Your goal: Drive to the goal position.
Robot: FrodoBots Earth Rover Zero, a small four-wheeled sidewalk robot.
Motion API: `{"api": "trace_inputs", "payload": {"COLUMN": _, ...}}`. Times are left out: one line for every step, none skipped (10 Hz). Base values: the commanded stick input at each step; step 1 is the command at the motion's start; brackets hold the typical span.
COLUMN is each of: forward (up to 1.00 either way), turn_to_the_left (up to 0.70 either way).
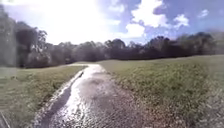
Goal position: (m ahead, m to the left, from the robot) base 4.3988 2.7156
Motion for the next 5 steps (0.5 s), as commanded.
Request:
{"api": "trace_inputs", "payload": {"forward": 0.0, "turn_to_the_left": 0.0}}
{"api": "trace_inputs", "payload": {"forward": 0.0, "turn_to_the_left": 0.0}}
{"api": "trace_inputs", "payload": {"forward": 0.0, "turn_to_the_left": 0.11}}
{"api": "trace_inputs", "payload": {"forward": 0.0, "turn_to_the_left": 0.5}}
{"api": "trace_inputs", "payload": {"forward": 0.0, "turn_to_the_left": 0.7}}
